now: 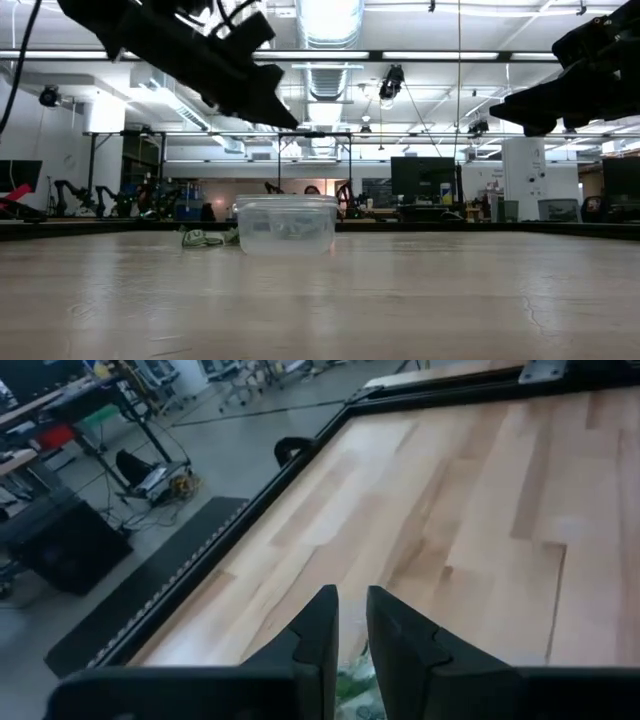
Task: Pick and place items into bin
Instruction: Put the truvia packet into the circular transparent bin
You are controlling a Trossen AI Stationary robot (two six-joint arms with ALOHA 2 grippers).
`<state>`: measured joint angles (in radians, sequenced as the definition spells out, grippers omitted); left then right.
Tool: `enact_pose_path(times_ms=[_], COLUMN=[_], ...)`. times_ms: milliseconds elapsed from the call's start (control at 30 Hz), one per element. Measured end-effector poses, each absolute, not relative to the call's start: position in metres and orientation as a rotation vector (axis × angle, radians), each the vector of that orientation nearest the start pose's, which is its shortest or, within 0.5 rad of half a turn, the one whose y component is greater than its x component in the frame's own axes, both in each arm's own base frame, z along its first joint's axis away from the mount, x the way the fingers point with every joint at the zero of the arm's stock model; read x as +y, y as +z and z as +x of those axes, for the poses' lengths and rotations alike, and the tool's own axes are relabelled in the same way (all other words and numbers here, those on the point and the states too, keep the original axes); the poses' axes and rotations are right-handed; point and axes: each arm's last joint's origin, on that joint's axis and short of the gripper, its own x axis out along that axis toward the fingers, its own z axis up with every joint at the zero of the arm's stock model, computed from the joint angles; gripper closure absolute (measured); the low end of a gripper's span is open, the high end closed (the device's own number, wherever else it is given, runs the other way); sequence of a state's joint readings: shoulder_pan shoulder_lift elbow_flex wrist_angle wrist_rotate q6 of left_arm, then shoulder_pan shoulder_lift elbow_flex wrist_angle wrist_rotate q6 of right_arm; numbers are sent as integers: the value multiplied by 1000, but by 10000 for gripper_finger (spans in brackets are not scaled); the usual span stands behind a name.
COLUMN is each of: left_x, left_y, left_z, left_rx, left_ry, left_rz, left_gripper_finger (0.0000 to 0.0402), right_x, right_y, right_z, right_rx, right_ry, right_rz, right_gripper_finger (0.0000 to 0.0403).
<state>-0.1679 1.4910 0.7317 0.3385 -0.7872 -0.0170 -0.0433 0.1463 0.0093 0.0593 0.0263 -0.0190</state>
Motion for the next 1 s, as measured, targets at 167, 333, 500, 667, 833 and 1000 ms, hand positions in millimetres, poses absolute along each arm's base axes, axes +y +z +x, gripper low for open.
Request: enact_pose_path(times_ms=[167, 333, 500, 667, 833, 1000], left_x=[-36, -42, -44, -43, -43, -43], left_y=[216, 223, 222, 223, 223, 223], left_z=[284, 280, 280, 280, 280, 280], left_rx=[399, 383, 386, 384, 384, 382], left_ry=[583, 548, 530, 529, 530, 531], left_rz=[197, 192, 192, 190, 190, 189], left_gripper_finger=[362, 362, 362, 362, 362, 362], right_x=[-5, -5, -5, -5, -5, -5], right_y=[161, 160, 160, 160, 160, 160], right_z=[106, 106, 106, 106, 106, 106], right_rx=[78, 79, 79, 79, 79, 79], right_ry=[-71, -70, -70, -70, -70, -70], right_rz=[-19, -18, -18, -18, -18, -18], right_gripper_finger=[206, 207, 207, 207, 206, 207])
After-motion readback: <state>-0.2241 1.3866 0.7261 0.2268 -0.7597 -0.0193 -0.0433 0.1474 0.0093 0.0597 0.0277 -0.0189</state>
